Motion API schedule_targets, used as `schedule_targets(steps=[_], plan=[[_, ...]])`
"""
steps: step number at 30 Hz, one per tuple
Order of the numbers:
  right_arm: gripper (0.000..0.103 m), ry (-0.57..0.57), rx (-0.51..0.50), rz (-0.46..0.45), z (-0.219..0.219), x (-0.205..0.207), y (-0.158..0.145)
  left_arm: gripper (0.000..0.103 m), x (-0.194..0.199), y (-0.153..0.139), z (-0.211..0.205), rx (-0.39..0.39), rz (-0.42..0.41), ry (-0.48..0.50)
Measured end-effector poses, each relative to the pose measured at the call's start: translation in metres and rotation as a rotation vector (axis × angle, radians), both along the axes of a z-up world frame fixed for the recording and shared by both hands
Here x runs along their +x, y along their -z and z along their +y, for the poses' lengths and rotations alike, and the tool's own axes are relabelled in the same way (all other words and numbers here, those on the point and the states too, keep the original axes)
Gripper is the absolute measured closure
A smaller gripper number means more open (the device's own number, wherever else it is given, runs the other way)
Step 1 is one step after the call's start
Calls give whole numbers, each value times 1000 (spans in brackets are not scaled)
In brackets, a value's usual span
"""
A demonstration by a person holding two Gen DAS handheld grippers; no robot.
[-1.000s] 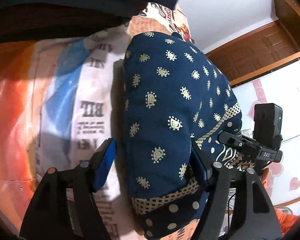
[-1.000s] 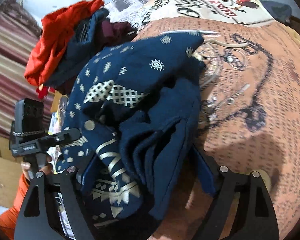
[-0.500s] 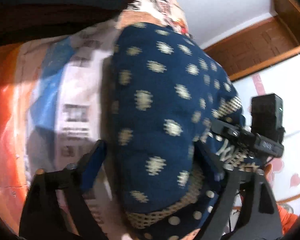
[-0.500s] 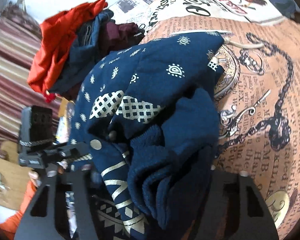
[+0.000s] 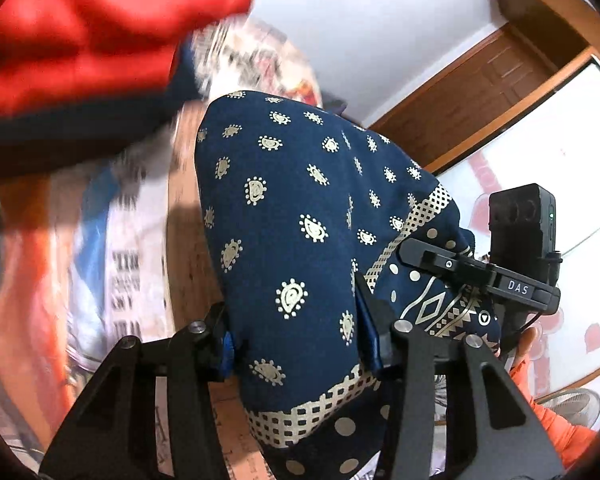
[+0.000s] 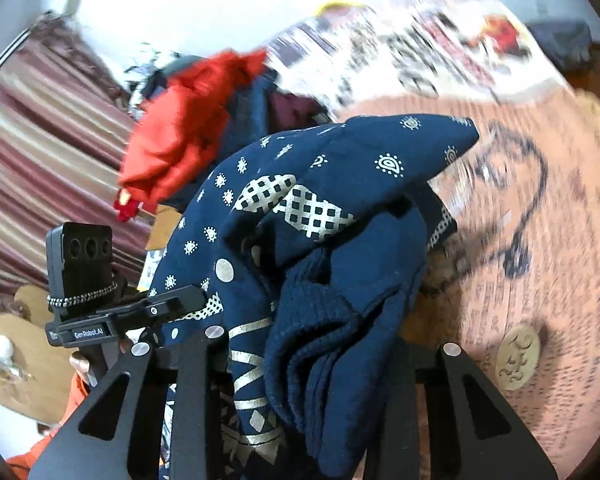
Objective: Fold large clothes
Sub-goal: 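Carry the hoodie bundle with both tools toward the red clothes stack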
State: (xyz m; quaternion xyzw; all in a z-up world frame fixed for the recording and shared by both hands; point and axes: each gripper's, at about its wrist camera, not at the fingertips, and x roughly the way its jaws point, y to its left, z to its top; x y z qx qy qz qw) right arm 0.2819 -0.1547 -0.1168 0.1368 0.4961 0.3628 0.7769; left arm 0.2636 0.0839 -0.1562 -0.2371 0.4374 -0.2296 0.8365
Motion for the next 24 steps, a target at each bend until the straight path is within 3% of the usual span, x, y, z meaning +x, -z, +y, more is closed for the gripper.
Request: schedule_targets(steps=[7, 13, 18, 21, 24], plan=[[74, -56, 61, -208, 37, 5, -101, 55, -10, -111, 35, 52, -228, -72], [74, -124, 79, -315, 100, 39, -161, 55, 6, -174, 95, 100, -330, -174], [73, -170, 110, -343, 161, 81, -178, 55, 48, -187, 149, 113, -363, -267], [73, -192, 126, -324, 188, 108, -165, 55, 75, -175, 178, 133, -347, -313], [73, -205, 108, -278, 220, 138, -132, 55, 105, -149, 199, 150, -302, -352]])
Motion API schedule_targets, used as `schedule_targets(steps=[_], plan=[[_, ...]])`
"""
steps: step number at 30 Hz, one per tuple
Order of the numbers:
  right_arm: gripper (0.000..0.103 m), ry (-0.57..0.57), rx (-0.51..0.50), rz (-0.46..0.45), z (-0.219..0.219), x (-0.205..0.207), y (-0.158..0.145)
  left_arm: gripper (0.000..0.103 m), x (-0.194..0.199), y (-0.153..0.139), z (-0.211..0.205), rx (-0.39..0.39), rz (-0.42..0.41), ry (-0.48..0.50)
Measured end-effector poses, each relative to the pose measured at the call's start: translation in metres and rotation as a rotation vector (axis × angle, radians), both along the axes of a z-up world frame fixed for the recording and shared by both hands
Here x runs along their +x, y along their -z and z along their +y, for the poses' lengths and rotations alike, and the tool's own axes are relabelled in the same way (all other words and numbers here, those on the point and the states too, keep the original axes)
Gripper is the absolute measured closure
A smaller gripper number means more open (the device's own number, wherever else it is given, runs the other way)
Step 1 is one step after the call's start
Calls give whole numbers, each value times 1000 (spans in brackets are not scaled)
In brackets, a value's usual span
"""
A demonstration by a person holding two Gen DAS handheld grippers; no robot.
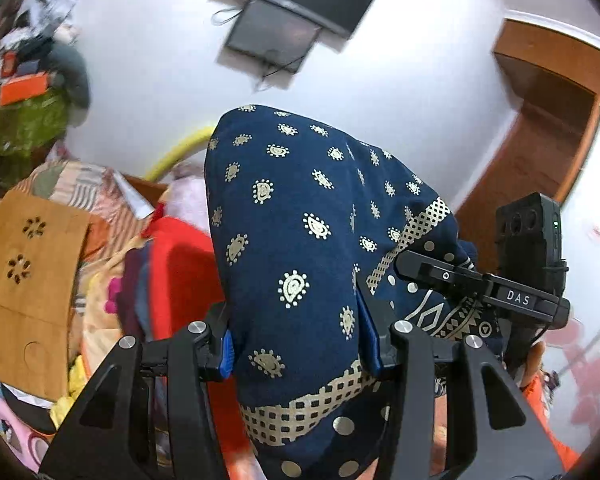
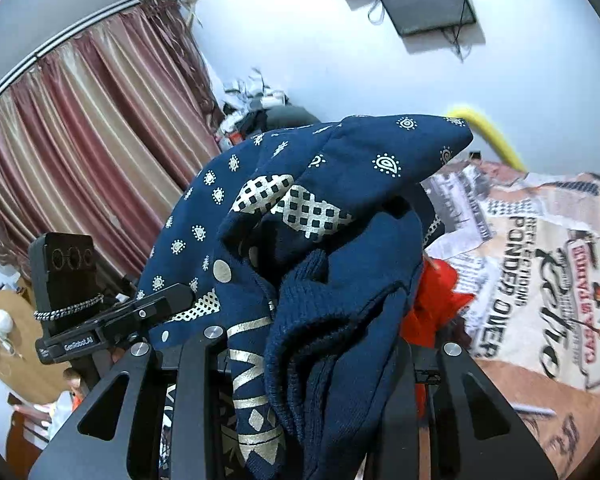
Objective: Fold large clothes
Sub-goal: 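Carry the hoodie bundle with both tools toward the red clothes stack, then lower the hoodie onto the red clothes stack and open both tools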
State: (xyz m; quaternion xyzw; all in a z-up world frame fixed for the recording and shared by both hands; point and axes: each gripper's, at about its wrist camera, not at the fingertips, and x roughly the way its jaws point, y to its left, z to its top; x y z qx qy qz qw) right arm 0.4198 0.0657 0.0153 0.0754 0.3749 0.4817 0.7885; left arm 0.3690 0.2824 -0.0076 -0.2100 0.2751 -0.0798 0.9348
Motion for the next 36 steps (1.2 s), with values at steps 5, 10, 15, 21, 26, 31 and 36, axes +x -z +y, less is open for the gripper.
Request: schedule_targets(steps=[5, 10, 15, 21, 26, 31, 36], plan=[[71, 34, -125, 96, 34, 41, 73, 53, 38, 74, 37, -18, 136, -35], [64, 85, -149, 150, 31, 46, 96, 42, 45, 82, 32, 54, 159, -57], [56, 127, -184, 153, 7, 45, 75, 28, 43, 74, 17, 153, 212, -127], [51, 247, -302, -36, -21, 23, 49, 23, 38, 69, 10, 176, 252, -214], [51, 241, -302, -171, -38, -13, 14, 23, 4, 40, -13, 248, 194, -212], [51, 228, -216, -266, -55, -67, -27, 23, -61, -9, -44, 314, 73, -201], [51, 227, -97, -364, -72, -125, -62, 23, -136, -57, -77, 340, -77, -191]])
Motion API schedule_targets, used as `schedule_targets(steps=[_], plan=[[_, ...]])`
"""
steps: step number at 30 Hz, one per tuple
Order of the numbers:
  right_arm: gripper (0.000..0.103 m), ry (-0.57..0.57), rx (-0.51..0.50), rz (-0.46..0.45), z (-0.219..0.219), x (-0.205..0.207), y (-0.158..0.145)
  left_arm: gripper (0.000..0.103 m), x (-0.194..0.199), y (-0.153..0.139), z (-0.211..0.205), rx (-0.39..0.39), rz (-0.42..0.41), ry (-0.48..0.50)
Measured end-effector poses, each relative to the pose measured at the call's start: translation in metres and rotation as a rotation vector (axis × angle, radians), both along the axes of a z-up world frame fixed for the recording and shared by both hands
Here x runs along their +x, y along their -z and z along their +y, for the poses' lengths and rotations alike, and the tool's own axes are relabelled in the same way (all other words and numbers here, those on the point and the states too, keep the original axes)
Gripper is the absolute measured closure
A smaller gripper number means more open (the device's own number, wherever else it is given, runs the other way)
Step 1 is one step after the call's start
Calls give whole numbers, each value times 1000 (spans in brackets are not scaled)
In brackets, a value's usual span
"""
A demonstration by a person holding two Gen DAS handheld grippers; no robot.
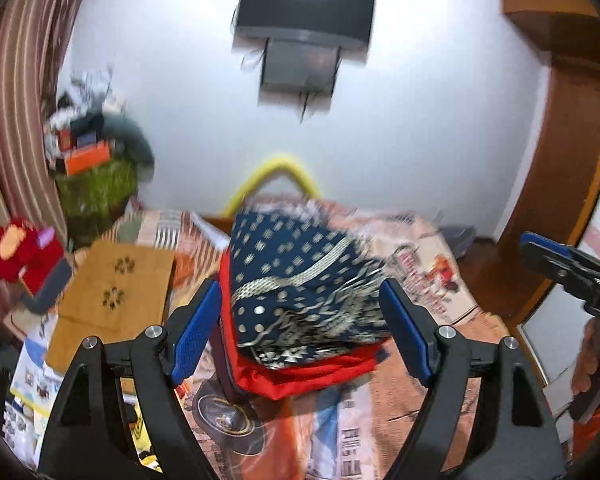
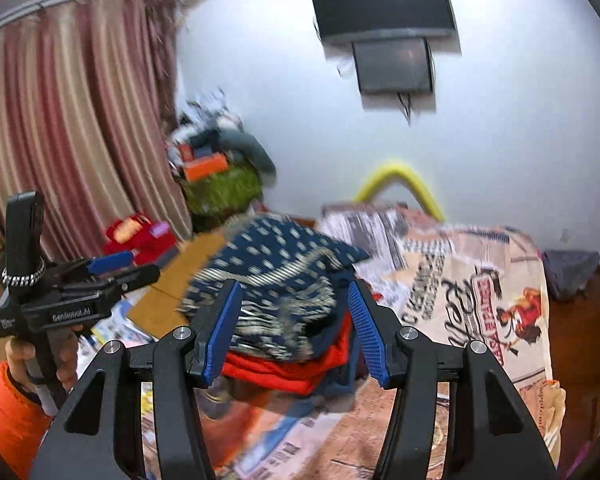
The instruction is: Fold large clothes
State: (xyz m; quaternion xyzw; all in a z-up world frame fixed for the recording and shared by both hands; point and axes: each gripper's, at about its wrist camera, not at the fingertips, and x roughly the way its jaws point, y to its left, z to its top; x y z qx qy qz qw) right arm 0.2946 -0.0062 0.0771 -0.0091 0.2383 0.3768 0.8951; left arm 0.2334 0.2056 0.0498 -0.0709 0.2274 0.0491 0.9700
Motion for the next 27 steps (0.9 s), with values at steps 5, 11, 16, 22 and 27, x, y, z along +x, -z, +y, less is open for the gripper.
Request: schedule_targets(steps=[5, 11, 16, 22, 27], plan=[[51, -10, 100, -133, -23, -64, -23, 23, -80, -29, -34, 67, -174, 14], [51, -7, 160, -261, -40, -133, -28, 23, -153, -29, -74, 131, -324, -4], [51, 18, 165, -309, -42, -166, -14, 23, -194, -10, -102, 180, -390, -29], [24, 74, 155, -353, -42, -178, -1, 8, -213, 12, -117, 210, -398, -94], [4, 108, 128, -350, -42, -181, 2, 3, -221, 21, -117, 190, -400, -100]])
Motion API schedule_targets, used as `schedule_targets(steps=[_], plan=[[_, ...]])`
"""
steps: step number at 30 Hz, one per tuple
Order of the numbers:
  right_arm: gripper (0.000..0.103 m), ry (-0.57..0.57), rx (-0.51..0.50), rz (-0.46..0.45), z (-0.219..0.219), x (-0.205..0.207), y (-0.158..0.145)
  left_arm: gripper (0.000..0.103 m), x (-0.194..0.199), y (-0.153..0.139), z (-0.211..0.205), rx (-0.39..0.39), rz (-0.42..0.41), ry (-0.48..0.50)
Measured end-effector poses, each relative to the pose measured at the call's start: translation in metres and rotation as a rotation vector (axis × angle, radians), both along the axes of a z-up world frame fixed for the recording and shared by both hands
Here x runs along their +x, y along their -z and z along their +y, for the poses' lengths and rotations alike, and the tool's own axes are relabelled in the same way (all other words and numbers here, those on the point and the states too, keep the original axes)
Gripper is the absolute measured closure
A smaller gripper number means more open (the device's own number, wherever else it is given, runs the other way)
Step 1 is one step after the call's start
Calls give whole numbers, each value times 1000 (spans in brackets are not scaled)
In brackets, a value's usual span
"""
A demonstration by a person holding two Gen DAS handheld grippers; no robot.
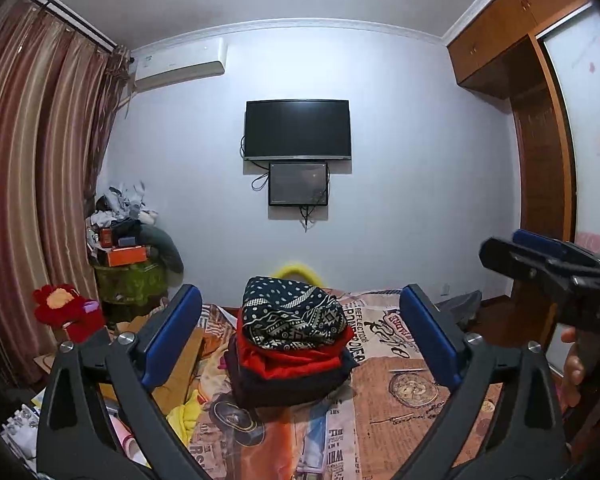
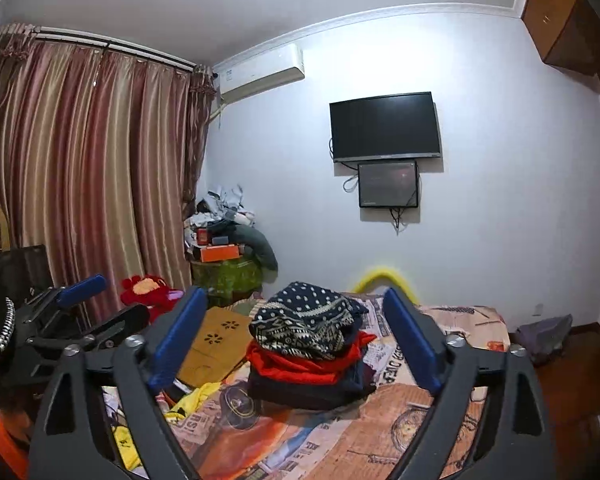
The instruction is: Fold large clothes
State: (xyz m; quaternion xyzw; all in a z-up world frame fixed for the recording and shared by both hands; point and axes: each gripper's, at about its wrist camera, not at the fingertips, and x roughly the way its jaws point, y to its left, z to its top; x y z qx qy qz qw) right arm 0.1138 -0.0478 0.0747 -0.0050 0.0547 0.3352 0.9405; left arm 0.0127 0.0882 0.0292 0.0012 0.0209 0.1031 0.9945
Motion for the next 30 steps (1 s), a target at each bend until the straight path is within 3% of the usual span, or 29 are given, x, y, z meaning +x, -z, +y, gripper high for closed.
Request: schedule_targets(steps=[1, 30], plan=[[0, 7, -3, -5, -4, -4, 1, 3, 1, 0, 0, -2, 2, 3], [0, 20, -26, 107, -13, 1, 28, 1, 15, 22, 5, -45, 57, 11]])
